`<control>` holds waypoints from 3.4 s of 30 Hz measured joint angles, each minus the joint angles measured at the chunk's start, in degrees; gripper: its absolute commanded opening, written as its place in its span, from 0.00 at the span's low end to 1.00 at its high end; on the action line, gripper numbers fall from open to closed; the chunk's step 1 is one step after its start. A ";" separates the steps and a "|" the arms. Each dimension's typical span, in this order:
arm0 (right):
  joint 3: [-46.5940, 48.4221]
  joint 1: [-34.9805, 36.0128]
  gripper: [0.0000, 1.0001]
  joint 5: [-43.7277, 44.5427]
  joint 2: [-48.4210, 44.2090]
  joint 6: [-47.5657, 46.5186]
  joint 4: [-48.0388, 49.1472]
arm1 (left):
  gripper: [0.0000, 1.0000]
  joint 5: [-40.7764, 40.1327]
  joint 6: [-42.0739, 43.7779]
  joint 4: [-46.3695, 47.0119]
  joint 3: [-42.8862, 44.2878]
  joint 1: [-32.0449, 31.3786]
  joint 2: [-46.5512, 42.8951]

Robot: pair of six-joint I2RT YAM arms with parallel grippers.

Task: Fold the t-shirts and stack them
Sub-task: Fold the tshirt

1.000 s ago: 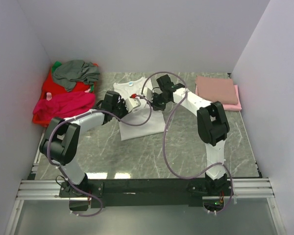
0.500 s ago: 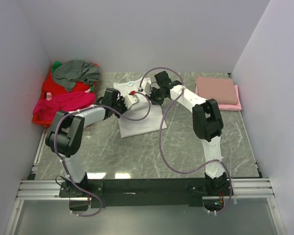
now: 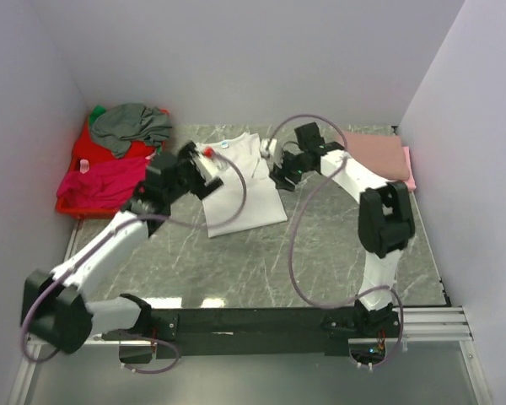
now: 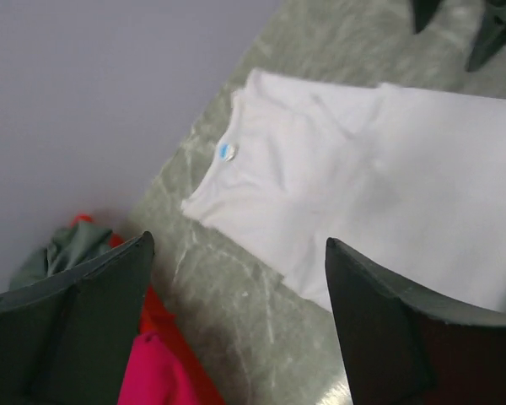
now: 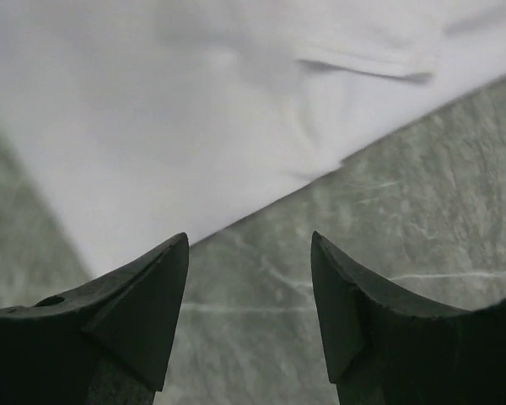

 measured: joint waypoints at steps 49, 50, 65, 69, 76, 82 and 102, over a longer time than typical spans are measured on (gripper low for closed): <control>-21.24 9.66 0.06 8.87 -5.49 -17.62 3.10 | 0.01 -15.17 5.62 3.43 -17.84 -15.52 15.12; -21.24 9.64 0.04 8.70 -5.49 -17.64 2.78 | 0.00 -14.75 5.60 3.21 -17.94 -15.47 14.82; -36.02 8.24 0.00 -1.22 -25.42 -25.81 -20.90 | 0.00 6.14 -1.55 -17.77 -18.53 -26.97 -0.66; -37.20 8.22 0.00 -2.14 -30.93 -24.41 -23.96 | 0.00 8.15 -2.43 -19.87 -18.53 -27.56 -3.65; -23.96 6.34 0.00 -0.28 -25.81 -16.85 -22.86 | 0.00 8.52 2.80 -19.34 -12.46 -15.43 0.85; -7.80 3.69 0.00 3.56 -13.88 -7.37 -14.82 | 0.00 9.22 8.44 -15.04 1.36 -4.74 12.87; 1.99 0.37 0.00 13.11 1.57 12.17 3.39 | 0.00 13.07 10.08 2.27 9.94 4.39 29.64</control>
